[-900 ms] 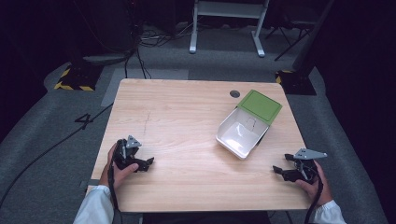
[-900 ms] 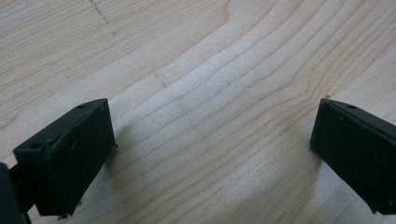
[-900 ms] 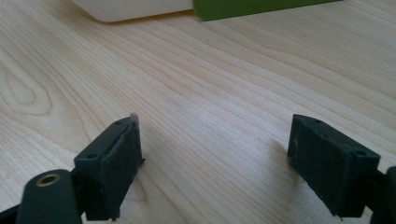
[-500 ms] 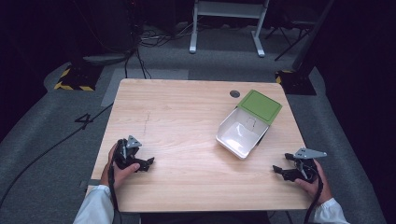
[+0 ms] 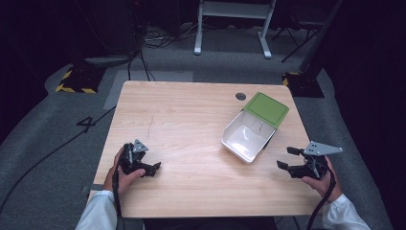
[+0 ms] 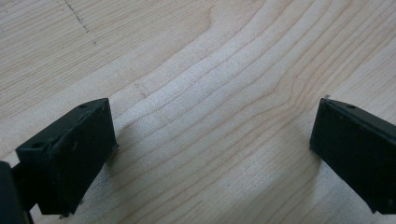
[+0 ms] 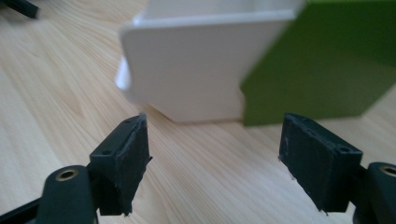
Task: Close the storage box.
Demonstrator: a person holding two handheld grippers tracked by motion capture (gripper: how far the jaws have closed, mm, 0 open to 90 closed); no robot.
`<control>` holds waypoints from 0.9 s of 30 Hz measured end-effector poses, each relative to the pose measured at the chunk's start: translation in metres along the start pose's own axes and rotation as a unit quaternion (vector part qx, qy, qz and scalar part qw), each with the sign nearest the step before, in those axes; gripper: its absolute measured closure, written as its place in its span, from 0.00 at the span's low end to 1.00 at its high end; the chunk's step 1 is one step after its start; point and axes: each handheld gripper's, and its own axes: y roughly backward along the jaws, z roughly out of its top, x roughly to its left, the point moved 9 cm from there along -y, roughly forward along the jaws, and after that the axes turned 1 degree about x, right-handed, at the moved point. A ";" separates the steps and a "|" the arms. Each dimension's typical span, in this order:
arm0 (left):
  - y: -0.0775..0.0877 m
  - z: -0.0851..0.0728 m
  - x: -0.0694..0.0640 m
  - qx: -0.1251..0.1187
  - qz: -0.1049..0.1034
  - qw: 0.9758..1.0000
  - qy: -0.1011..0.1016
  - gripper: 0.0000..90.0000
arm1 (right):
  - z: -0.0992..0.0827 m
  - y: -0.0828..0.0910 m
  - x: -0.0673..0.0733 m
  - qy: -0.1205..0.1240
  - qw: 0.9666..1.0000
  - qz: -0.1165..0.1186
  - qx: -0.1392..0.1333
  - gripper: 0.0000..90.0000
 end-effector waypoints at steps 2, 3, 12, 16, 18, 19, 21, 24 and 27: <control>0.000 0.000 0.000 0.000 0.000 1.000 0.000 0.00 | 0.013 0.002 0.008 0.008 1.000 0.011 -0.008 0.27; 0.000 0.000 0.000 0.000 0.000 1.000 0.000 0.00 | 0.019 0.003 0.011 0.013 1.000 0.015 -0.013 0.28; 0.000 0.000 0.000 0.000 -0.001 1.000 -0.001 0.00 | 0.064 0.001 0.035 0.040 0.998 0.030 -0.027 0.30; 0.000 0.000 0.000 0.000 -0.001 1.000 -0.001 0.00 | 0.076 -0.008 0.043 0.045 0.998 0.030 -0.021 0.30; 0.000 0.000 0.000 0.000 -0.001 1.000 -0.001 0.00 | 0.080 -0.011 0.045 0.044 0.998 0.036 -0.022 0.31; 0.000 0.000 0.000 0.000 -0.001 1.000 -0.001 0.00 | 0.085 -0.017 0.051 0.048 0.998 0.045 -0.017 0.32; 0.000 0.000 0.000 0.000 -0.001 1.000 -0.001 0.00 | 0.087 -0.022 0.055 0.059 0.997 0.047 -0.011 0.32; 0.000 0.000 0.000 0.000 -0.001 1.000 -0.001 0.00 | 0.090 -0.033 0.064 0.063 0.996 0.058 0.002 0.34; 0.000 0.000 0.000 0.000 -0.001 1.000 -0.001 0.00 | 0.092 -0.045 0.071 0.062 0.996 0.066 0.018 0.35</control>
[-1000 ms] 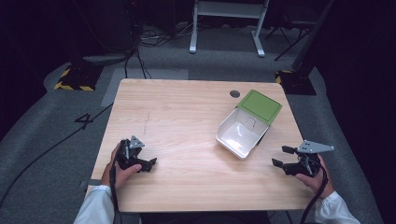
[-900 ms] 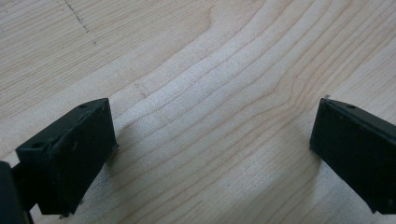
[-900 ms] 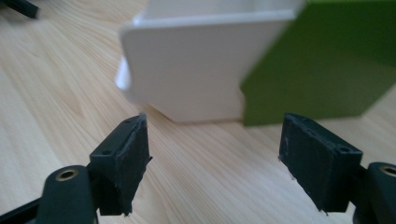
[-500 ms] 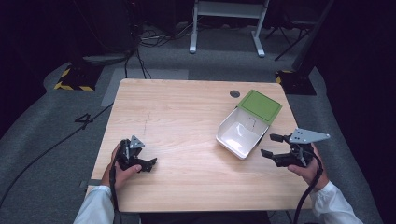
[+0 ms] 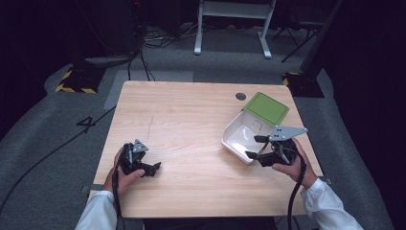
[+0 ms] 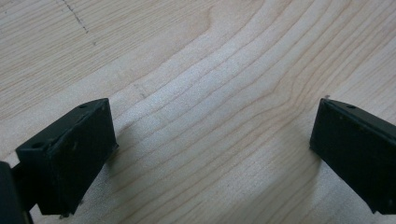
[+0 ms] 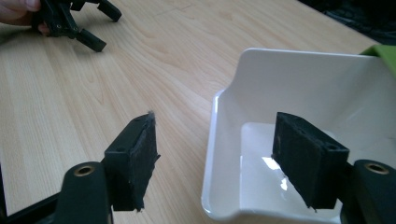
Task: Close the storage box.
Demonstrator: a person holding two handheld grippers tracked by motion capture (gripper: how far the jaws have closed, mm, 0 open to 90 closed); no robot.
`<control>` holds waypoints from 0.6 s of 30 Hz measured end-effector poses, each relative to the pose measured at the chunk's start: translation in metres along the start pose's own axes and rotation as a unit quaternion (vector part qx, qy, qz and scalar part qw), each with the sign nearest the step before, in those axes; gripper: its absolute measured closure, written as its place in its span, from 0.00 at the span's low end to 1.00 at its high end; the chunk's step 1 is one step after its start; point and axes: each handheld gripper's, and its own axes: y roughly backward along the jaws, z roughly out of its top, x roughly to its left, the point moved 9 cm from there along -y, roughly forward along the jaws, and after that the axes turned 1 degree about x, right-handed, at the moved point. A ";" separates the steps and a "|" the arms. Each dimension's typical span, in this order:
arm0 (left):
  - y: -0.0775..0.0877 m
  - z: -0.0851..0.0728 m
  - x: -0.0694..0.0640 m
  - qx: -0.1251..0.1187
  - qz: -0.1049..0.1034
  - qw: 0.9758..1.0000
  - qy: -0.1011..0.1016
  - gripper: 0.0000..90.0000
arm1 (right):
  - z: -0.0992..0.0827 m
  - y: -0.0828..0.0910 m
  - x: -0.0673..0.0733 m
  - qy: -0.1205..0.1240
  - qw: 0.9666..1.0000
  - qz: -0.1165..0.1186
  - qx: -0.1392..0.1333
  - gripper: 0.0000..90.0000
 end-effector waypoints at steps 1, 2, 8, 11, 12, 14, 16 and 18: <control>0.000 0.000 0.000 0.000 0.000 1.000 0.000 0.00 | 0.000 -0.005 0.002 -0.001 1.000 0.001 0.005 0.35; 0.000 0.000 0.000 0.000 0.000 1.000 0.000 0.00 | 0.001 -0.009 0.003 -0.001 1.000 -0.001 0.010 0.35; 0.000 0.000 0.000 -0.001 0.000 1.000 0.001 0.00 | -0.005 -0.039 0.019 0.009 0.999 0.003 0.046 0.33; 0.000 0.000 0.000 0.000 0.000 1.000 -0.001 0.00 | -0.010 -0.051 0.023 0.009 0.998 0.006 0.062 0.35; 0.000 0.000 0.000 0.000 0.000 1.000 -0.001 0.00 | -0.012 -0.054 0.024 0.008 0.998 0.006 0.065 0.35; 0.000 0.000 0.000 0.000 0.000 1.000 -0.001 0.00 | -0.017 -0.060 0.024 0.007 0.997 0.002 0.078 0.35; 0.000 0.000 0.000 0.000 0.000 1.000 0.000 0.00 | -0.021 -0.065 0.023 0.007 0.996 -0.002 0.086 0.36; 0.000 0.000 0.000 0.000 0.000 1.000 -0.001 0.00 | -0.025 -0.069 0.022 0.001 0.996 -0.005 0.093 0.38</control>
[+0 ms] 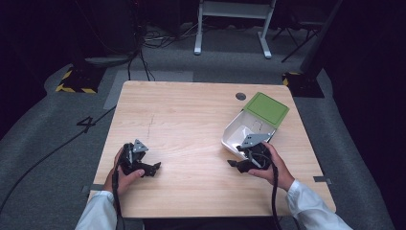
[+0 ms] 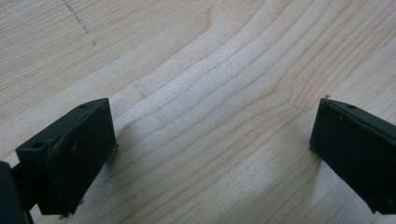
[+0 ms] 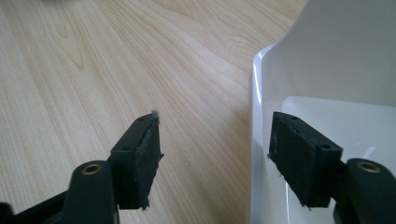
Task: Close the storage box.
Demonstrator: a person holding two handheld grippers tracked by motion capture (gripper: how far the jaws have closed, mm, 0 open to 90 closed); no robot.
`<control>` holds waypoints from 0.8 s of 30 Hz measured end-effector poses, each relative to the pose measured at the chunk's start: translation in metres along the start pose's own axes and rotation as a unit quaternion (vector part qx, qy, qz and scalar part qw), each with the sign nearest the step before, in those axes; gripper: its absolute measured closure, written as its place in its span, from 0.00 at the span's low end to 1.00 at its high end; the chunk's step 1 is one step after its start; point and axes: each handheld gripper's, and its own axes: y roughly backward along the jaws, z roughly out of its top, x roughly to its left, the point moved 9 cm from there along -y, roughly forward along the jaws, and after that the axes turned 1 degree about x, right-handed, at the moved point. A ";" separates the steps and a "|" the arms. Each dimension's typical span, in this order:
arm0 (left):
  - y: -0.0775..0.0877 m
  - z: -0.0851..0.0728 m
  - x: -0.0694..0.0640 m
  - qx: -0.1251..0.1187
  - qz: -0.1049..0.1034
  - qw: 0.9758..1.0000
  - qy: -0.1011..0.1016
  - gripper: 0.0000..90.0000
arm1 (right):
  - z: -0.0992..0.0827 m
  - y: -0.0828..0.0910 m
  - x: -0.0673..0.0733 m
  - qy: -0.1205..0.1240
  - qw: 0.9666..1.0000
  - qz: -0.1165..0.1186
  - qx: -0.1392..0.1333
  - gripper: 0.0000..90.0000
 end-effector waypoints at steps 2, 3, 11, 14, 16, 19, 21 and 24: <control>0.000 0.000 0.000 0.000 0.000 1.000 0.000 0.00 | -0.002 -0.003 -0.001 0.000 1.000 -0.006 0.006 0.39; 0.000 0.000 0.000 0.000 0.000 1.000 0.000 0.00 | -0.003 -0.005 -0.002 -0.001 1.000 -0.008 0.010 0.40; 0.000 0.000 0.000 0.000 0.000 1.000 0.000 0.00 | -0.010 -0.017 -0.011 -0.019 0.999 -0.020 0.024 0.44; 0.000 0.000 0.000 0.000 0.000 1.000 0.000 0.00 | -0.012 -0.020 -0.018 -0.028 0.999 -0.028 0.026 0.60; 0.000 0.000 0.000 0.000 0.000 1.000 0.000 0.00 | -0.013 -0.020 -0.022 -0.028 0.999 -0.029 0.025 0.65; 0.000 0.000 0.000 0.000 0.000 1.000 0.000 0.00 | -0.015 -0.020 -0.029 -0.010 0.998 -0.051 0.030 0.75; 0.000 0.000 0.000 0.000 -0.001 1.000 0.000 0.00 | -0.015 -0.018 -0.032 -0.016 0.998 -0.050 0.026 0.78; 0.000 0.000 0.000 0.000 -0.001 1.000 0.001 0.00 | -0.014 -0.015 -0.032 -0.011 0.998 -0.047 0.026 0.80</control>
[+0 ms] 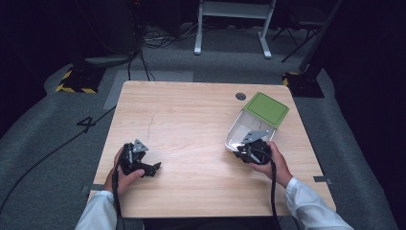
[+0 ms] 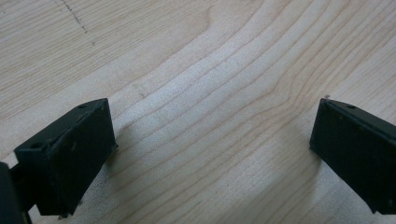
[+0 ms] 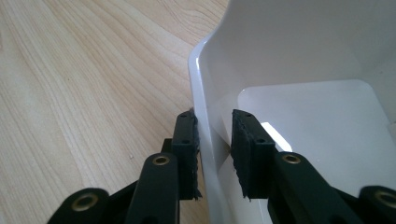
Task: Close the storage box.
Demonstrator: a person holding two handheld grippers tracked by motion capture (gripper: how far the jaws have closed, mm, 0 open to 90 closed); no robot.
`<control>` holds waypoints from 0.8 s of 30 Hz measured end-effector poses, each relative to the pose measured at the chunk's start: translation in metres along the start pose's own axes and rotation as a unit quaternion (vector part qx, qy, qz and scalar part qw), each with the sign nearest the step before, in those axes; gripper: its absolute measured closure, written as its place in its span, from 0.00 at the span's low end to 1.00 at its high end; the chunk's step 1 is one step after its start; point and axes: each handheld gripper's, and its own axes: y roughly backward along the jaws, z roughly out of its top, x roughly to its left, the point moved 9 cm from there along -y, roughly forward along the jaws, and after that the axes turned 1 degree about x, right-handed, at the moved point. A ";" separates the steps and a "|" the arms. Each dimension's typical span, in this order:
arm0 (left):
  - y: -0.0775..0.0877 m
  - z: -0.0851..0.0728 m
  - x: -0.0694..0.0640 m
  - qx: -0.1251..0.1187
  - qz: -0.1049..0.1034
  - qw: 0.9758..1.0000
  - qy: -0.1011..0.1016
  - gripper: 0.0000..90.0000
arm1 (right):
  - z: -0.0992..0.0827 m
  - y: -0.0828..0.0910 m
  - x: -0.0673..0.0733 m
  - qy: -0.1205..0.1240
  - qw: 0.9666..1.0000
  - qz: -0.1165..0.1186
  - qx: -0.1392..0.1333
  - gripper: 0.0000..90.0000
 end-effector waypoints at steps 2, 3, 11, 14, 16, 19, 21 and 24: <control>0.000 0.000 0.000 0.000 0.000 1.000 0.000 0.00 | 0.001 0.001 0.000 0.005 1.000 -0.001 0.003 0.81; 0.000 0.000 0.000 0.000 0.000 1.000 0.000 0.00 | 0.001 0.001 0.000 0.005 1.000 0.002 0.003 0.81; 0.000 0.000 0.000 0.000 0.000 1.000 0.000 0.00 | 0.009 0.007 -0.019 -0.019 1.000 0.005 -0.011 0.84; 0.000 0.000 0.000 0.000 0.000 1.000 0.000 0.00 | 0.007 0.004 -0.026 -0.021 1.000 -0.003 -0.006 0.84; 0.000 0.000 0.000 0.000 0.000 1.000 0.000 0.00 | 0.004 0.001 -0.029 -0.023 1.000 -0.003 -0.001 0.83; 0.000 0.000 0.000 0.000 0.000 1.000 0.000 0.00 | 0.003 0.000 -0.036 -0.018 1.000 -0.015 0.002 0.82; 0.000 0.000 0.000 0.000 -0.001 1.000 -0.001 0.00 | 0.003 -0.001 -0.040 -0.021 1.000 -0.019 0.002 0.82; 0.000 0.000 0.000 0.000 -0.001 1.000 -0.002 0.00 | 0.005 -0.001 -0.049 -0.030 0.999 -0.021 -0.002 0.80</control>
